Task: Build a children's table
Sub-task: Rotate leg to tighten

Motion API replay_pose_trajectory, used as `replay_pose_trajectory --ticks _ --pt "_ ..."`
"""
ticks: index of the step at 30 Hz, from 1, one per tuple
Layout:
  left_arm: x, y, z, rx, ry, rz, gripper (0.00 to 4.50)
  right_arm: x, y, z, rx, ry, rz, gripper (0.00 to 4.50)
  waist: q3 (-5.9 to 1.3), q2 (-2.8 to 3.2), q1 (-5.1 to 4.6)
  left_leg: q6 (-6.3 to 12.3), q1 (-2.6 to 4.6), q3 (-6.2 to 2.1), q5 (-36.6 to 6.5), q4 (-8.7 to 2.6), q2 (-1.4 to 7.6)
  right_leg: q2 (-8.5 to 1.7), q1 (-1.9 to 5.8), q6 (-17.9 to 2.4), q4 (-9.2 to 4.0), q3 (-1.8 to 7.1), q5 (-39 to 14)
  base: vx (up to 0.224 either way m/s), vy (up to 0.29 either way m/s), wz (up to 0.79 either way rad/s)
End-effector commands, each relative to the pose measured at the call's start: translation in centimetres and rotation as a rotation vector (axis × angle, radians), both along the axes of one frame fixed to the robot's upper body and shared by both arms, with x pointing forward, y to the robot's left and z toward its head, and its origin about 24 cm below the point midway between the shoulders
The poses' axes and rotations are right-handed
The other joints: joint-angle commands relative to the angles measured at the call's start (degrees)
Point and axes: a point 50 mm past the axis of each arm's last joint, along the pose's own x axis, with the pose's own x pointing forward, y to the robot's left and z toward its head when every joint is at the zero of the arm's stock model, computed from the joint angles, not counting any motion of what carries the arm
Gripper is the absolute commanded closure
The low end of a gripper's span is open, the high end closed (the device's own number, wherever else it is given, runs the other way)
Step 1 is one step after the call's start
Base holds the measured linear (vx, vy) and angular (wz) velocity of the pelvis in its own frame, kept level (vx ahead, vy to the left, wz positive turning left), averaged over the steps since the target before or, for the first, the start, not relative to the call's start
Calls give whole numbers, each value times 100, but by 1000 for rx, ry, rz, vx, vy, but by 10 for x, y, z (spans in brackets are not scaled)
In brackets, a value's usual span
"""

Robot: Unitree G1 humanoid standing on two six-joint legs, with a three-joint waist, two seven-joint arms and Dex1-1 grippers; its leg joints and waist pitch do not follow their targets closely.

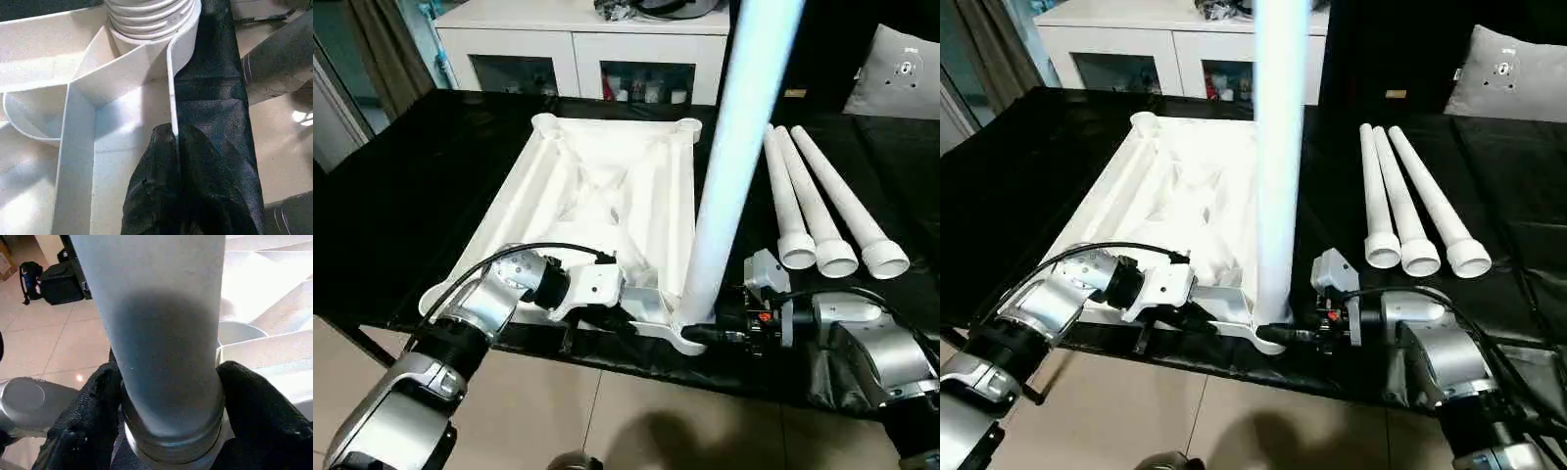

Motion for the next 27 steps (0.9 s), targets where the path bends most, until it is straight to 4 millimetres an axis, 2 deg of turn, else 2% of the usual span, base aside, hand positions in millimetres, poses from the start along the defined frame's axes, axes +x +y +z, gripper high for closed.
replay_pose_trajectory --ticks 1,7,8,10,12,13,14,15,16,18,20,22,24,25,27 --pt "-5 2 -9 77 27 -40 450 -3 5 -3 9 30 37 164 -384 -103 -23 355 115 -138 -1135 -359 393 -557 210 -1181 -440 292 -1209 0 0 0" --pt "-4 1 -10 21 48 52 450 -3 11 -10 29 93 -52 179 -379 -99 -33 350 117 -139 -1130 -369 397 -547 205 -1209 -433 293 -1146 0 0 0" --pt "-1 -1 -10 -9 50 138 450 1 16 -15 19 122 -141 179 -365 -86 -47 311 119 -143 -1225 -387 392 -544 202 -1195 -449 289 -1288 0 0 0" --pt "1 -4 -10 -38 47 204 450 5 21 -19 2 109 -203 181 -321 -72 -80 168 147 -154 -1565 -418 379 -552 169 -1121 -498 290 -1846 0 0 0" --pt "5 -13 -6 -102 36 323 450 15 29 -26 -10 84 -336 181 -279 -96 -220 -124 196 -196 -2071 -450 351 -589 147 -912 -566 276 -2788 0 0 0" --pt "9 -19 -2 -140 18 427 450 22 35 -30 2 92 -449 181 -265 -93 -261 -151 200 -213 -2186 -456 338 -590 138 -842 -597 265 -3014 0 0 0" --pt "10 -24 0 -162 21 483 450 27 40 -32 26 104 -526 182 -255 -90 -351 -246 206 -235 -2340 -468 338 -590 128 -769 -609 257 -3213 0 0 0" --pt "10 -27 1 -170 27 500 450 29 42 -33 40 109 -555 182 -249 -121 -434 -262 209 -269 -2489 -474 318 -590 131 -661 -655 222 -3422 0 0 0" --pt "10 -32 4 -193 29 537 450 32 47 -33 59 118 -594 182 -251 -109 -480 -241 181 -277 -2541 -485 300 -575 145 -553 -672 210 -3465 0 0 0" --pt "10 -41 7 -226 31 591 450 36 53 -33 88 137 -665 182 -250 -104 -539 -199 227 -255 -2594 -462 297 -571 77 -589 -713 234 -3414 0 0 0" --pt "11 -57 15 -275 15 675 450 44 61 -34 125 171 -778 182 -256 -115 -567 -175 219 -245 -2556 -457 293 -553 76 -644 -699 242 -3265 0 0 0" --pt "11 -64 19 -295 4 708 450 48 66 -33 136 176 -809 182 -257 -105 -568 -165 218 -251 -2554 -466 294 -543 71 -655 -707 235 -3132 0 0 0" --pt "12 -72 24 -317 -22 728 450 52 69 -32 127 136 -831 182 -283 -112 -590 -141 170 -245 -2426 -488 306 -532 117 -728 -669 250 -2657 0 0 0" --pt "12 -73 25 -313 -38 727 450 52 69 -32 124 115 -821 127 -293 -102 -586 -131 159 -242 -2367 -490 314 -538 124 -771 -648 263 -2481 0 0 0" --pt "13 -69 24 -284 -68 728 450 50 66 -32 122 90 -811 113 -345 -112 -568 13 105 -208 -1888 -469 322 -527 173 -975 -569 285 -1601 0 0 0"
